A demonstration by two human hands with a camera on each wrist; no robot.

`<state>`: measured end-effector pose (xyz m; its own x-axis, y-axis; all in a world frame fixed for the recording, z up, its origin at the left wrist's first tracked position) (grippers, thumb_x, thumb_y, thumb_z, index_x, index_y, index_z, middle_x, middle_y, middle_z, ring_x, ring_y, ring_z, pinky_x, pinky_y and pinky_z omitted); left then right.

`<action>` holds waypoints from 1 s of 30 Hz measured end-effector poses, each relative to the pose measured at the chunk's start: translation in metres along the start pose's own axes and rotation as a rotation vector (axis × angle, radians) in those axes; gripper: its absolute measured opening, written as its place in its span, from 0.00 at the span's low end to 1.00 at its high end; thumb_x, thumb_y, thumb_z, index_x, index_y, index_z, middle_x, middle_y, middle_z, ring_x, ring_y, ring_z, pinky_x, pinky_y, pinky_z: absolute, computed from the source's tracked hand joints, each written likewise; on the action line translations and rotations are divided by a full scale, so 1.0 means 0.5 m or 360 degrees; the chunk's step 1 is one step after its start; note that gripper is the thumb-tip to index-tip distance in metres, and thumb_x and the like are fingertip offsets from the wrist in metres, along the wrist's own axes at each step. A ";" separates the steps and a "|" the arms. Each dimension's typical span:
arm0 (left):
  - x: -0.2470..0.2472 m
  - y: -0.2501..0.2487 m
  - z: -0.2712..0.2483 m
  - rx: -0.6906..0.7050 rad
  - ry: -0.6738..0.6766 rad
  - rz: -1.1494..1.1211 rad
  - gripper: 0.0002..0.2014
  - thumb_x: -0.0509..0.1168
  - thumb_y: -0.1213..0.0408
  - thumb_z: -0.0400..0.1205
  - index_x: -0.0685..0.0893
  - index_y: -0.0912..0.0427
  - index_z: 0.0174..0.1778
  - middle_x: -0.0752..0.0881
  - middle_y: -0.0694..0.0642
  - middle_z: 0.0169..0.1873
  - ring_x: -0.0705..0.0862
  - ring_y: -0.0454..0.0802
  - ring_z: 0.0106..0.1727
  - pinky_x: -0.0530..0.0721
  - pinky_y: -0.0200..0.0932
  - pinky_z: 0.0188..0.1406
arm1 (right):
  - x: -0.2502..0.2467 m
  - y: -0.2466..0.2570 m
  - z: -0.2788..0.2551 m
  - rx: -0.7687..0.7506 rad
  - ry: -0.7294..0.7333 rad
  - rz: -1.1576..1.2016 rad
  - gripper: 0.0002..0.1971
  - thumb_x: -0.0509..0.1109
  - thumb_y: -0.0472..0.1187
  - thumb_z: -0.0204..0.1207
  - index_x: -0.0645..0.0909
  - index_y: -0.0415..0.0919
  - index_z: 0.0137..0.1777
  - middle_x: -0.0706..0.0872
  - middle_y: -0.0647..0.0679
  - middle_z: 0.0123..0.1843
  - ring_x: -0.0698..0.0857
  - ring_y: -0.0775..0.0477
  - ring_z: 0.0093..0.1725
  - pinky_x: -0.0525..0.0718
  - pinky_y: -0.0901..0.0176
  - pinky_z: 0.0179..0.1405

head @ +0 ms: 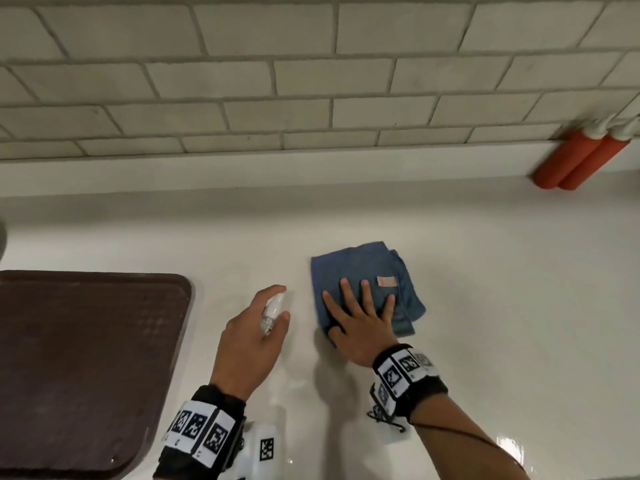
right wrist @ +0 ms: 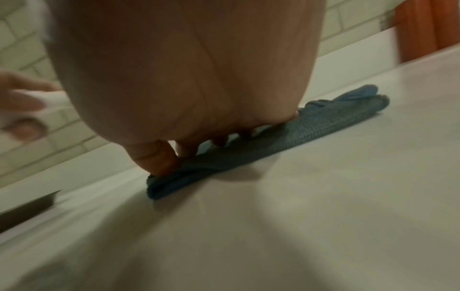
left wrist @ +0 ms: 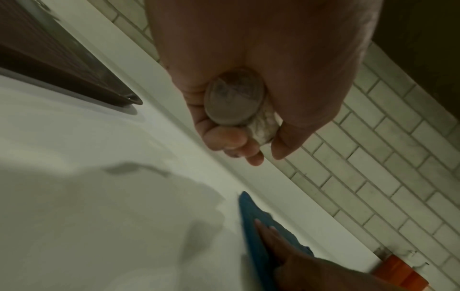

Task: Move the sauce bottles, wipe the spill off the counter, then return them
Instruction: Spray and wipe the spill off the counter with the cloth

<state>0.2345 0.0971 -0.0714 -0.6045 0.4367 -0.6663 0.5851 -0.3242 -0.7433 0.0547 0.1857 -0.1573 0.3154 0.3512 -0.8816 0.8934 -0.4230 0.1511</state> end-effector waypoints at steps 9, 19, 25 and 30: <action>0.029 -0.035 -0.045 0.0017 0.0033 0.0012 0.19 0.65 0.53 0.84 0.74 0.34 0.70 0.89 0.44 0.45 0.87 0.48 0.42 0.86 0.52 0.49 | 0.118 -0.034 -0.268 -0.0313 -0.0106 -0.0130 0.35 0.61 0.63 0.70 0.61 0.68 0.81 0.64 0.57 0.84 0.60 0.41 0.82 0.55 0.27 0.69; 0.067 -0.080 -0.118 -0.0008 0.0019 0.0019 0.18 0.66 0.54 0.83 0.76 0.33 0.67 0.87 0.40 0.44 0.86 0.47 0.39 0.86 0.49 0.46 | 0.051 -0.160 -0.336 -0.0132 -0.0188 0.0322 0.28 0.49 0.61 0.75 0.64 0.69 0.78 0.60 0.66 0.83 0.58 0.52 0.83 0.54 0.44 0.80; 0.073 -0.106 -0.164 0.0012 -0.0057 0.0012 0.17 0.66 0.53 0.83 0.75 0.32 0.67 0.87 0.43 0.40 0.85 0.46 0.36 0.85 0.45 0.41 | -0.021 -0.085 -0.223 -0.0459 -0.0175 0.0104 0.30 0.59 0.42 0.79 0.62 0.55 0.82 0.59 0.54 0.85 0.54 0.46 0.84 0.51 0.29 0.78; 0.067 -0.099 -0.212 -0.0041 -0.0183 -0.0019 0.17 0.66 0.53 0.83 0.76 0.32 0.67 0.87 0.41 0.38 0.85 0.44 0.35 0.84 0.42 0.39 | -0.007 -0.078 -0.210 -0.0650 0.0067 -0.0204 0.36 0.62 0.36 0.76 0.58 0.54 0.84 0.61 0.51 0.83 0.60 0.43 0.80 0.61 0.33 0.74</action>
<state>0.2429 0.2168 -0.0505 -0.6686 0.3409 -0.6608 0.5903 -0.2971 -0.7505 0.0522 0.2887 -0.1129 0.1989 0.4166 -0.8871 0.9768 -0.0113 0.2137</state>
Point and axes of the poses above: each hand's wrist, its own z-axis towards the middle knuckle, its own x-axis out of the palm, y = z × x, the point moved 4 cm from there along z, towards the middle knuckle
